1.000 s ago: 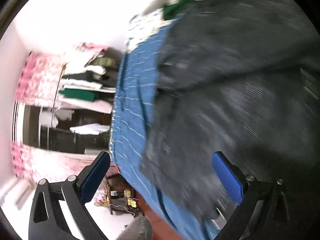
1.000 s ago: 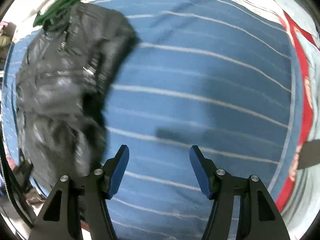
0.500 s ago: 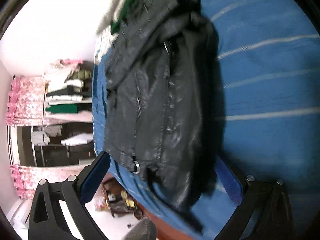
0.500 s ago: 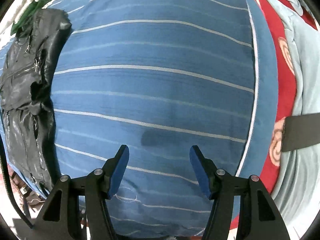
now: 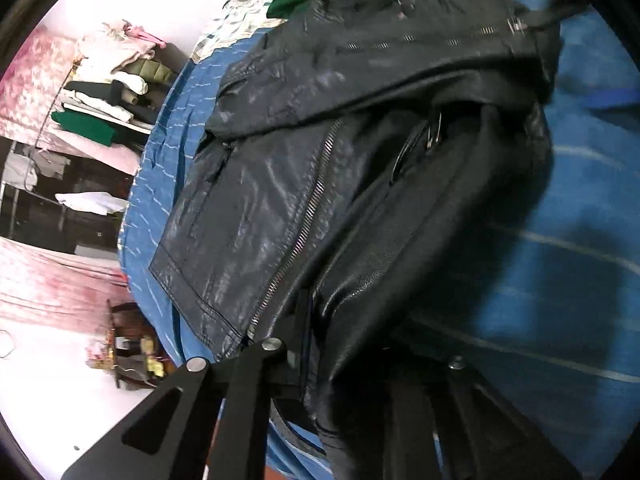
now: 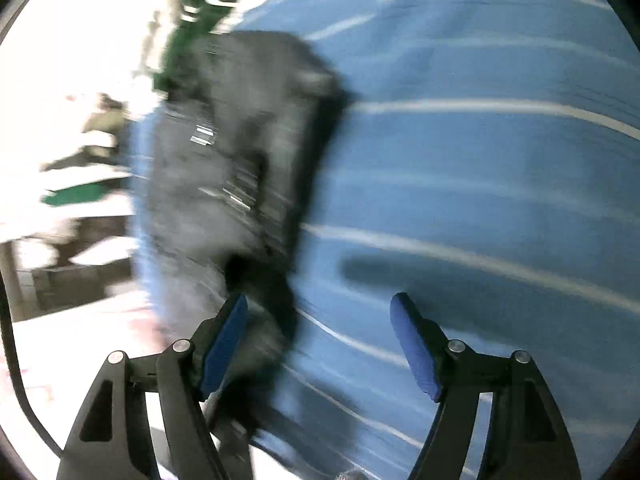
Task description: Fold large clothes
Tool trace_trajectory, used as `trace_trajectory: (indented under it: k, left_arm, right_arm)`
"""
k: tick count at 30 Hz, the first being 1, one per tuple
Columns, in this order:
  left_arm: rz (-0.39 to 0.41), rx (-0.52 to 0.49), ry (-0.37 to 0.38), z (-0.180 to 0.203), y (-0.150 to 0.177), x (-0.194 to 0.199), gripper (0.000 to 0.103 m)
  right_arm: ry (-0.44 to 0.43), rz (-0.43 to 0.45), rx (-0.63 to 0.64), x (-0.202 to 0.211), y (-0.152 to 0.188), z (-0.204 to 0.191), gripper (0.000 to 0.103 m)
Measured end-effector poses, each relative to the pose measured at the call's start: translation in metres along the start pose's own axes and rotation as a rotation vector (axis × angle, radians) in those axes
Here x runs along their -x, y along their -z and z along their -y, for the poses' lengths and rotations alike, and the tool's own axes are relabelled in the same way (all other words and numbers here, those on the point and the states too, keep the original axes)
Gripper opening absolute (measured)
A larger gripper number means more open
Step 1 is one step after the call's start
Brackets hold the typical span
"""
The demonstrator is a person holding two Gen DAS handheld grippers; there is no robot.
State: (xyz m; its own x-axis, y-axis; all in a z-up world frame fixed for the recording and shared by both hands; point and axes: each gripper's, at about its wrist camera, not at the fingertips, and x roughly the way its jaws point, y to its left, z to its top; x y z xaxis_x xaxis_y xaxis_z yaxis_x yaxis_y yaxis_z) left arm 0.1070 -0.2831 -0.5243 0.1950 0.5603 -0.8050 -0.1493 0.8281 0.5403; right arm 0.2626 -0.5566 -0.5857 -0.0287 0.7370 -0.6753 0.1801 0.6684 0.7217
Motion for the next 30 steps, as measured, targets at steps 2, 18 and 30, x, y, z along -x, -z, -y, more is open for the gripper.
trace_trajectory:
  k: [2, 18, 30]
  left_arm:
    - [0.016, 0.000, 0.018, -0.009, -0.003, 0.004, 0.010]
    - [-0.017, 0.248, 0.325, -0.177, -0.032, -0.006, 0.015]
    - [-0.210, 0.640, 0.513, -0.314, -0.034, -0.181, 0.060]
  right_arm:
    - [-0.084, -0.002, -0.040, -0.015, -0.019, 0.004, 0.076]
    - [0.086, 0.112, 0.017, -0.020, -0.007, -0.215, 0.024]
    - [0.402, 0.001, 0.151, -0.228, -0.071, -0.401, 0.028]
